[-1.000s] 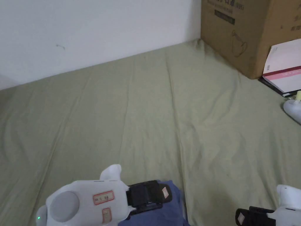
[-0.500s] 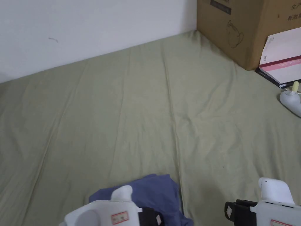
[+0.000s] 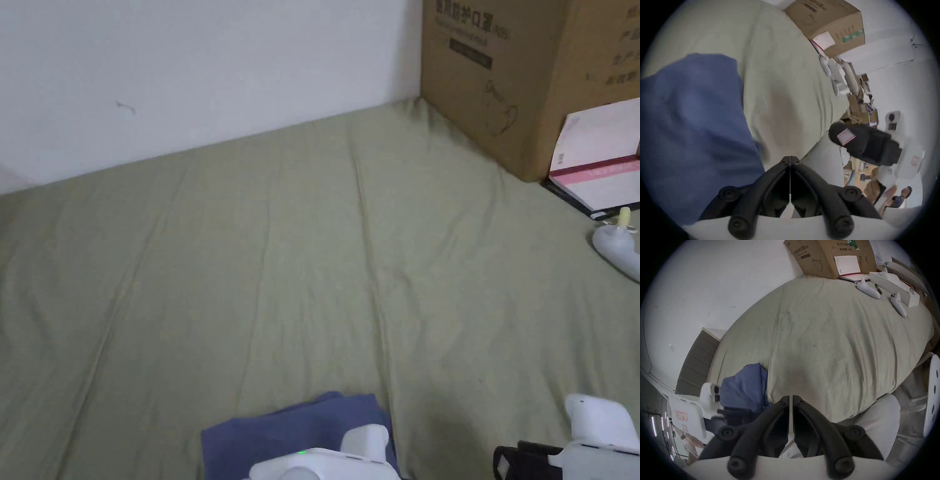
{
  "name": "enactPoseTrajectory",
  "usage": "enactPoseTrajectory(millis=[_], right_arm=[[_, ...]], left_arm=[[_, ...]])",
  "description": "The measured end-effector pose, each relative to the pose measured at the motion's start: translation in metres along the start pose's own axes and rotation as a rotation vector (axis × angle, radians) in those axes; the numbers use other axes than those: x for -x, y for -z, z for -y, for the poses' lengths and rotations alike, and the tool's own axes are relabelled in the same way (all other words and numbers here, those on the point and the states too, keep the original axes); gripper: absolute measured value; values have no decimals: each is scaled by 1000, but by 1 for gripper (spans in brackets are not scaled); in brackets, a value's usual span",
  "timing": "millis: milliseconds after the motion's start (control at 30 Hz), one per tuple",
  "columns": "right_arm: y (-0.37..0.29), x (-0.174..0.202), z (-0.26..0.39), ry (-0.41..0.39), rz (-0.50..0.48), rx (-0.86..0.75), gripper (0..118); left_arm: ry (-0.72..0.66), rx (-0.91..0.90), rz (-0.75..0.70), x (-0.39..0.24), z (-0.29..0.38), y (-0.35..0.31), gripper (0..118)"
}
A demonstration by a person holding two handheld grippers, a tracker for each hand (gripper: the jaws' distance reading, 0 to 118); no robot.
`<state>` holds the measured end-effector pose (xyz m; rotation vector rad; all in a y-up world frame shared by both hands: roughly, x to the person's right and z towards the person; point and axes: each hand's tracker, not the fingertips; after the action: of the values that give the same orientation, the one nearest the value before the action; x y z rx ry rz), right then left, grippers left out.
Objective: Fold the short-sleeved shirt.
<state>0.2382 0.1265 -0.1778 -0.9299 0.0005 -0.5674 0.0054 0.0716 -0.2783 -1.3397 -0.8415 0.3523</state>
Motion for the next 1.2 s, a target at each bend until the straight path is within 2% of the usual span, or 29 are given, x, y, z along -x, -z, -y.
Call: enactPoseTrajectory(millis=[67,167,200,267,367,467,567,633,700,733,767,800,833,867,900,933,967,1000,1067,1133,1200], right_arm=[[-5,7,-1,-16,7,-5,4],[-7,23,-5,-59,2,-12,4],[-6,31,-8,-95,-8,-9,4],[-2,50,-11,-139,-22,-11,4],[14,87,-15,-206,-94,11,4],[41,123,-15,-261,-153,66,4],[79,153,-8,-357,-132,126,4],[116,162,1,-388,-71,200,4],[158,159,13,-389,26,317,4],[172,156,18,-348,54,350,4],[172,155,19,-273,51,327,4],[164,159,16,-231,33,277,4],[161,163,13,-253,38,284,4],[162,165,13,-275,41,288,4],[160,163,12,-323,44,298,4],[159,162,12,-323,36,294,4],[158,160,12,-314,32,292,4],[158,157,13,-295,23,289,4],[158,152,13,-251,3,285,4],[158,150,11,-238,-6,290,4],[158,153,11,-239,-1,294,4]], left_arm=[[18,-20,-59,5,7,-8,0],[-70,-107,42,25,7,-45,0],[-79,-168,86,35,8,-67,0],[-110,-272,88,53,12,-103,0],[-149,-388,43,93,25,-153,0],[-273,-454,11,137,47,-187,0],[-330,-535,62,168,72,-210,0],[-346,-557,76,180,86,-217,0],[-334,-593,46,185,94,-219,0],[-340,-614,32,187,97,-219,0],[-341,-625,27,190,98,-218,2],[-335,-621,36,193,97,-216,13],[-342,-610,37,195,94,-214,30],[-355,-581,54,197,90,-209,53],[-363,-563,64,199,82,-203,89],[-356,-510,94,197,77,-195,108],[-355,-488,106,194,73,-188,118],[-285,-499,116,194,64,-183,118],[-274,-513,152,196,54,-172,118],[-379,-460,195,203,40,-159,118],[-419,-430,243,210,31,-146,118]])
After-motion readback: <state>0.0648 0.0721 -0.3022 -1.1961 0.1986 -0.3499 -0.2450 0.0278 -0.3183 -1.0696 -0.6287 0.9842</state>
